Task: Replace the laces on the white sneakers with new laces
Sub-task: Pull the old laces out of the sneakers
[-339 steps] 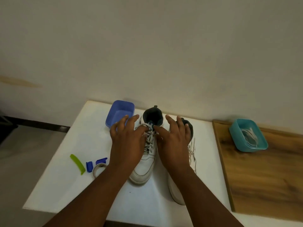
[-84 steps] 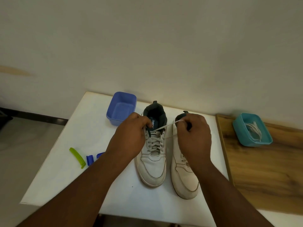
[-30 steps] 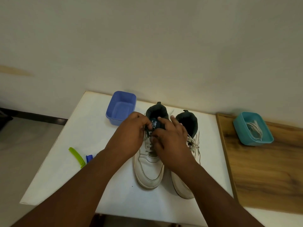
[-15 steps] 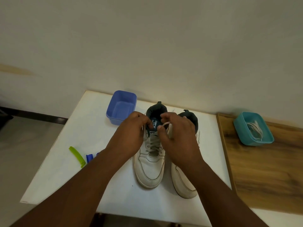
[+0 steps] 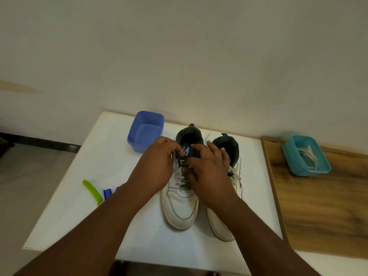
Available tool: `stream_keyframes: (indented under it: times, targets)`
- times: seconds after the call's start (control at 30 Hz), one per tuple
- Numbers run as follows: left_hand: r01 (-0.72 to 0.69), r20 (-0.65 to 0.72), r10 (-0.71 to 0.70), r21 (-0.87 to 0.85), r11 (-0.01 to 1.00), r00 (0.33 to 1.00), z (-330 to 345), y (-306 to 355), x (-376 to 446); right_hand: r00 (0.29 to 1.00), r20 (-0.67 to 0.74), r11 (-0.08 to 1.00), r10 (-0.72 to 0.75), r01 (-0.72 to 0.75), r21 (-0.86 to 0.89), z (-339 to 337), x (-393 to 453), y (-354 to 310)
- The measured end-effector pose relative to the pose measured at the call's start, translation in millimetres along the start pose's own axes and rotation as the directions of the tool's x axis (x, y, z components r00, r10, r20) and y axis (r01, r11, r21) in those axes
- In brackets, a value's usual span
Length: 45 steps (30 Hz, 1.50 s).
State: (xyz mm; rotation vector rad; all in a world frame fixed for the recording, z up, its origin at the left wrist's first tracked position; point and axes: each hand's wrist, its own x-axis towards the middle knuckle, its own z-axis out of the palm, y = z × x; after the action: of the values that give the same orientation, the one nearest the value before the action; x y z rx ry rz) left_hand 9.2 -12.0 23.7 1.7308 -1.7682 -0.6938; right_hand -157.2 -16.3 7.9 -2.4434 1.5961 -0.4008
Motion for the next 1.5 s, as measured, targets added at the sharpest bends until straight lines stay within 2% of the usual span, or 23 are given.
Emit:
stream_keyframes:
  times: [0.13, 0.2, 0.3, 0.47, 0.53, 0.6, 0.7, 0.73, 0.8, 0.87, 0.9, 0.97, 1.0, 1.03, 1.07, 1.13, 1.17, 1.23, 1.27, 1.3, 1.37, 1.43, 1.5]
  targets:
    - [-0.031, -0.055, 0.032, 0.011, 0.999, 0.998, 2, -3, -3, 0.980, -0.161, 0.990, 0.113, -0.097, 0.105, -16, 4, 8]
    - [-0.027, -0.059, 0.028, 0.019, 0.999, 0.998, 3, -4, -3, 0.941, -0.244, 0.947, 0.235, -0.166, 0.273, -28, 4, 10]
    - [-0.012, -0.055, 0.012, 0.008, 1.000, 0.998, 4, -4, -4, 0.884, -0.138, 0.717, 0.446, -0.260, 0.647, -37, 4, 6]
    - [-0.012, -0.052, 0.012, -0.007, 1.000, 0.999, 4, -5, -4, 0.829, 0.011, 0.307, 0.558, -0.219, 0.926, -44, 6, -4]
    - [-0.011, -0.052, 0.010, -0.009, 1.000, 0.999, 6, -6, -4, 0.821, 0.024, 0.166, 0.570, -0.144, 0.976, -49, 8, -1]
    - [-0.008, -0.050, 0.008, -0.013, 1.000, 0.999, 7, -6, -3, 0.829, 0.017, 0.073, 0.558, -0.070, 0.995, -54, 9, 5]
    - [-0.038, -0.041, 0.038, 0.010, 0.999, 0.998, 12, -7, -4, 0.887, 0.009, -0.136, 0.462, 0.061, 0.989, -60, 8, 9]
    - [-0.062, -0.032, 0.063, 0.043, 0.997, 0.997, 14, -6, -4, 0.914, -0.017, -0.171, 0.405, 0.094, 0.981, -64, 6, 9]
    - [-0.107, -0.007, 0.108, 0.108, 0.988, 0.994, 16, -5, -5, 0.945, -0.119, -0.135, 0.304, 0.166, 0.977, -70, 4, 7]
    - [-0.123, 0.032, 0.119, 0.179, 0.976, 0.992, 20, -4, -5, 0.939, -0.247, -0.014, 0.238, 0.258, 0.966, -76, 2, 4]
    - [-0.120, 0.055, 0.110, 0.222, 0.968, 0.992, 22, -4, -5, 0.909, -0.352, 0.112, 0.221, 0.335, 0.935, -79, 1, 2]
    - [-0.104, 0.086, 0.082, 0.300, 0.948, 0.993, 26, -5, -5, 0.776, -0.616, 0.446, 0.139, 0.507, 0.738, -82, 0, 0]
    - [-0.100, 0.092, 0.074, 0.325, 0.940, 0.993, 27, -4, -5, 0.691, -0.719, 0.532, 0.076, 0.582, 0.615, -81, -1, -1]
    - [-0.102, 0.098, 0.072, 0.344, 0.934, 0.993, 28, -4, -5, 0.634, -0.769, 0.551, 0.079, 0.615, 0.564, -80, -2, -1]
    - [-0.110, 0.104, 0.078, 0.356, 0.928, 0.992, 29, -3, -5, 0.616, -0.773, 0.531, 0.148, 0.610, 0.588, -79, -3, -1]
    - [-0.128, 0.097, 0.100, 0.351, 0.927, 0.990, 30, -3, -7, 0.611, -0.730, 0.464, 0.305, 0.574, 0.675, -76, -3, 1]
    - [-0.132, 0.082, 0.111, 0.338, 0.932, 0.990, 30, -3, -8, 0.602, -0.711, 0.487, 0.363, 0.528, 0.695, -75, -4, 4]
    - [-0.128, 0.048, 0.119, 0.317, 0.940, 0.992, 30, -3, -8, 0.614, -0.683, 0.631, 0.396, 0.358, 0.688, -71, -3, 9]
    - [-0.122, 0.036, 0.117, 0.313, 0.942, 0.993, 30, -3, -8, 0.667, -0.640, 0.699, 0.381, 0.246, 0.672, -66, -1, 11]
    - [-0.117, 0.028, 0.114, 0.312, 0.943, 0.993, 31, -2, -7, 0.752, -0.562, 0.750, 0.345, 0.140, 0.647, -62, 0, 11]
    - [-0.107, 0.012, 0.108, 0.309, 0.945, 0.994, 34, -2, -4, 0.917, -0.324, 0.846, 0.233, -0.027, 0.533, -50, -1, 9]
    - [-0.101, -0.009, 0.109, 0.300, 0.948, 0.994, 35, -3, -3, 0.985, -0.114, 0.948, 0.129, -0.088, 0.307, -36, -2, 10]
    - [-0.102, -0.046, 0.122, 0.308, 0.946, 0.991, 32, -4, -2, 0.998, -0.017, 0.986, 0.066, -0.062, 0.157, -30, -2, 12]
